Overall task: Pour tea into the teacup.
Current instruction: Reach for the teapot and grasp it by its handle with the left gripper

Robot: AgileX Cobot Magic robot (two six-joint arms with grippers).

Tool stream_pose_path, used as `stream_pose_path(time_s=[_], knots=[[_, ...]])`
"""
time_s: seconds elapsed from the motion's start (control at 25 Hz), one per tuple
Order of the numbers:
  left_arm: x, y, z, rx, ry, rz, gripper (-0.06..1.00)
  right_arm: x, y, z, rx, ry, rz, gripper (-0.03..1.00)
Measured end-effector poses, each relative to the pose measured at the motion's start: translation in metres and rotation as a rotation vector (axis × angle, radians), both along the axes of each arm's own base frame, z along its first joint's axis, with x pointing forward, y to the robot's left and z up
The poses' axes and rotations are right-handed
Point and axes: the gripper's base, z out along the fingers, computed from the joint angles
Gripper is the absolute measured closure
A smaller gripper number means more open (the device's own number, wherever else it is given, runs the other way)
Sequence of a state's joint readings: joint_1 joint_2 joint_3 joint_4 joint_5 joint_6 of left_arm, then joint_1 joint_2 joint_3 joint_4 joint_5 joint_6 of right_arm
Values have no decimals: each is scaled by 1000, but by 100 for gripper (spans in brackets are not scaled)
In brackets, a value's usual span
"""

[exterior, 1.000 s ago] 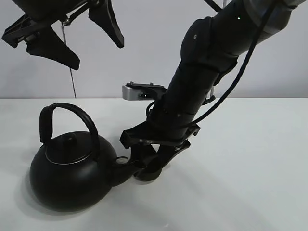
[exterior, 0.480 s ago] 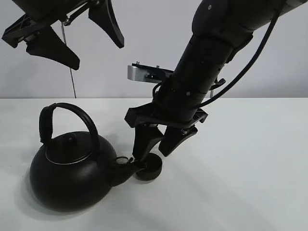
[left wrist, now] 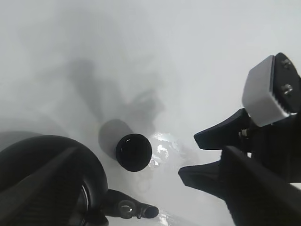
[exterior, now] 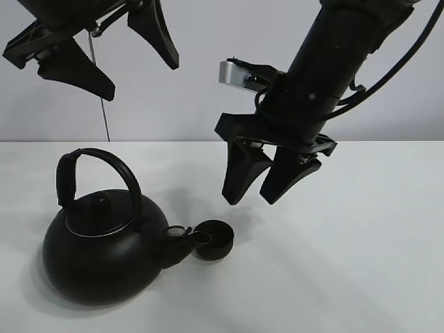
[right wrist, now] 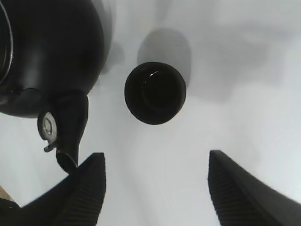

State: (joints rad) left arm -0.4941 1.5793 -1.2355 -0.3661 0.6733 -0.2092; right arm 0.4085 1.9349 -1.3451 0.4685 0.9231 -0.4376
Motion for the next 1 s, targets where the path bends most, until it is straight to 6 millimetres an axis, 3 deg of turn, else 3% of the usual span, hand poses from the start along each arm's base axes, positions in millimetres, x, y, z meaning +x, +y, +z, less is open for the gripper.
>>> stream_pose_path(time_s=[0.6,1.0], knots=[[0,0,0,0,0,0,37,-4,-63,57,31,7,-99,54],[0,0,0,0,0,0,37,-21,-72,95,51,-74,-94,54]])
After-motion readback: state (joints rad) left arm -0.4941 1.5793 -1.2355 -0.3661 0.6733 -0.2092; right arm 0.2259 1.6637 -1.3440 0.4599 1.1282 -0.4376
